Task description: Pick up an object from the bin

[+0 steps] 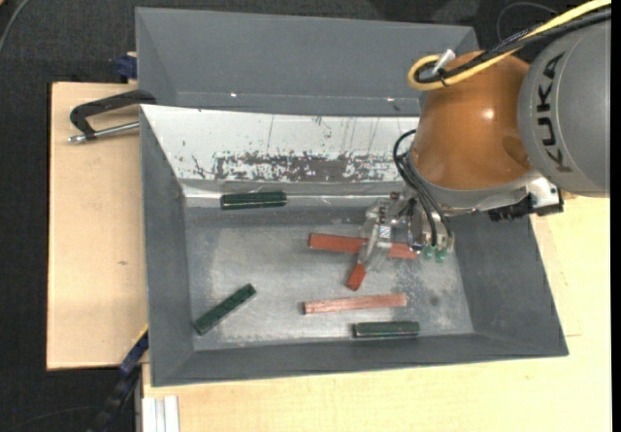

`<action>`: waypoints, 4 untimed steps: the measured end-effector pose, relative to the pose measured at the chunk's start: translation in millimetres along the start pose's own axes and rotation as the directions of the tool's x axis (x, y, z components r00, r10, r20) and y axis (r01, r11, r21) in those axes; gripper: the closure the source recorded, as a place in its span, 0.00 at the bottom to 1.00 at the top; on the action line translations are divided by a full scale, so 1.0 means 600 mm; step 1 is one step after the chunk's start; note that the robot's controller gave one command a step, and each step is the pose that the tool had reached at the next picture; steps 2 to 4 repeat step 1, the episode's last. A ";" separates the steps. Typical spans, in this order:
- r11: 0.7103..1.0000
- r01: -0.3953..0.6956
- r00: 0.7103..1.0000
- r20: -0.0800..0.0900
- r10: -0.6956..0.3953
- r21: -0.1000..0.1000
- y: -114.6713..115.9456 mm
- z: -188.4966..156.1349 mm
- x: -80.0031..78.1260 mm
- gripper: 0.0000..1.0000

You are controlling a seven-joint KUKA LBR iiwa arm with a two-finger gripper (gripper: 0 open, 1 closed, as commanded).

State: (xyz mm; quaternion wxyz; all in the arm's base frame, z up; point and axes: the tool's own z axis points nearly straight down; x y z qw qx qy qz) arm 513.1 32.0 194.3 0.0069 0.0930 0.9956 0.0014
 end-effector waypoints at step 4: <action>0.894 0.447 0.894 -0.001 -0.447 0.000 -0.008 -0.235 0.018 1.00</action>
Offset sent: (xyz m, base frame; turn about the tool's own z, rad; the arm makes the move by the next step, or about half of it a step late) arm -0.0151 -0.0034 0.1372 -0.4642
